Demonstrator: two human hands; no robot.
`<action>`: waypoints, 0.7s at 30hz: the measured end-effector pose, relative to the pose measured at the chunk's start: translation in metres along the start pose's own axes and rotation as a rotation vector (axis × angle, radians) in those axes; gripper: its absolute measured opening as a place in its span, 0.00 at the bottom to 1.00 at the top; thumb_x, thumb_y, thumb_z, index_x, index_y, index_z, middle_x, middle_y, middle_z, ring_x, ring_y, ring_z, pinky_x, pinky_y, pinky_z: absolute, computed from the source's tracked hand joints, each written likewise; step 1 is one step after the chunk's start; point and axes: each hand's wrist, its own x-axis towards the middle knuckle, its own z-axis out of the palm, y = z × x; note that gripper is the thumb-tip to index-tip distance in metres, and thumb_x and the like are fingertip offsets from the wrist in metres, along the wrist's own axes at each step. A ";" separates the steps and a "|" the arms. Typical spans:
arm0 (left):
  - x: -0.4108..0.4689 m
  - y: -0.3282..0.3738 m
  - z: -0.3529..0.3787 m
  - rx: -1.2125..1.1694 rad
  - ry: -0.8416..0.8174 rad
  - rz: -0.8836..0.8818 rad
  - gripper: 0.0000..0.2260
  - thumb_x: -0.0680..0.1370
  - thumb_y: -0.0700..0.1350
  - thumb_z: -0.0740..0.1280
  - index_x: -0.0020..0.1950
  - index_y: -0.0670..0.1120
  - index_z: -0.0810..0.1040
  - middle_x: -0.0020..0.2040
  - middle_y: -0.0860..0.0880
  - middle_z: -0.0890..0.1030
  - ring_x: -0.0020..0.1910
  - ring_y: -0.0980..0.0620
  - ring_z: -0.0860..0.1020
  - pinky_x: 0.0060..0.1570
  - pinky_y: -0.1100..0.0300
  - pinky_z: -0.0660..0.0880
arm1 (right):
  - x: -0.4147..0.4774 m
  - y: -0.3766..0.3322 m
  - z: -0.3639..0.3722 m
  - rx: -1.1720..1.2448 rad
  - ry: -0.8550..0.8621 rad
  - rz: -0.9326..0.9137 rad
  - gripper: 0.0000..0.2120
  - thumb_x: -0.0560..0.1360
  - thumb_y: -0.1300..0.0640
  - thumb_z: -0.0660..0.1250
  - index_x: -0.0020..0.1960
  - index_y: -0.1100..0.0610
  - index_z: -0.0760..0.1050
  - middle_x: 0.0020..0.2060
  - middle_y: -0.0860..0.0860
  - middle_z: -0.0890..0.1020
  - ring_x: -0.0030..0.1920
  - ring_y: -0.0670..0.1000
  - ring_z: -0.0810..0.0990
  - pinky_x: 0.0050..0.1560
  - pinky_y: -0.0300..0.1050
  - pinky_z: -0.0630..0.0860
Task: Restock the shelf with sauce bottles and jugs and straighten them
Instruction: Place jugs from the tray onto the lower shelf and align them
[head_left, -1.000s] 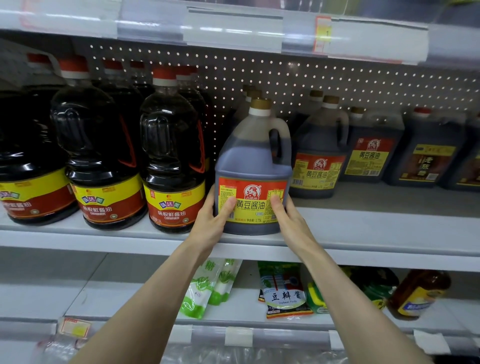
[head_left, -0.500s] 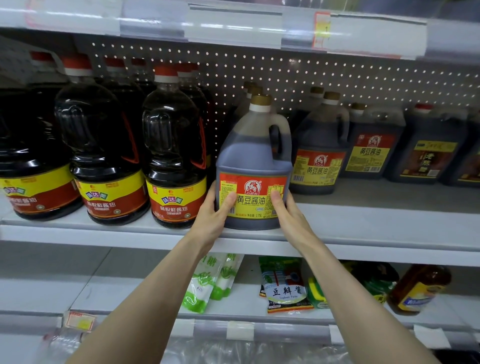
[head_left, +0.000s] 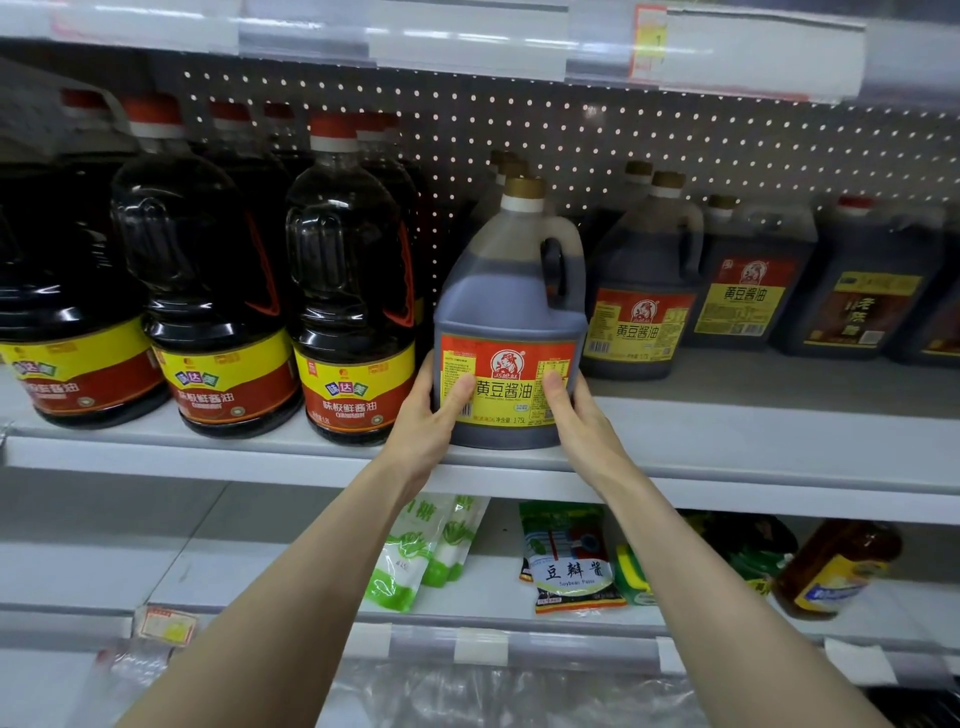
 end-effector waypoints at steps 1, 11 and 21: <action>0.000 0.000 0.000 0.001 0.001 0.000 0.28 0.74 0.56 0.63 0.73 0.52 0.65 0.60 0.56 0.79 0.59 0.60 0.77 0.53 0.67 0.75 | 0.000 -0.001 0.000 0.004 0.001 0.000 0.39 0.70 0.30 0.51 0.77 0.42 0.52 0.70 0.44 0.70 0.69 0.49 0.69 0.69 0.47 0.64; -0.001 0.007 0.002 0.041 0.010 -0.012 0.21 0.80 0.49 0.61 0.73 0.51 0.64 0.60 0.55 0.77 0.56 0.62 0.76 0.49 0.72 0.75 | 0.002 -0.002 -0.002 0.022 -0.018 -0.028 0.34 0.74 0.33 0.54 0.77 0.44 0.56 0.68 0.44 0.72 0.66 0.47 0.71 0.68 0.46 0.67; -0.038 0.028 -0.008 0.106 0.101 -0.016 0.24 0.78 0.46 0.68 0.72 0.43 0.67 0.66 0.48 0.75 0.64 0.53 0.74 0.59 0.63 0.74 | -0.040 -0.010 -0.001 0.129 0.090 -0.116 0.25 0.79 0.51 0.64 0.73 0.55 0.65 0.67 0.46 0.74 0.66 0.43 0.72 0.63 0.33 0.68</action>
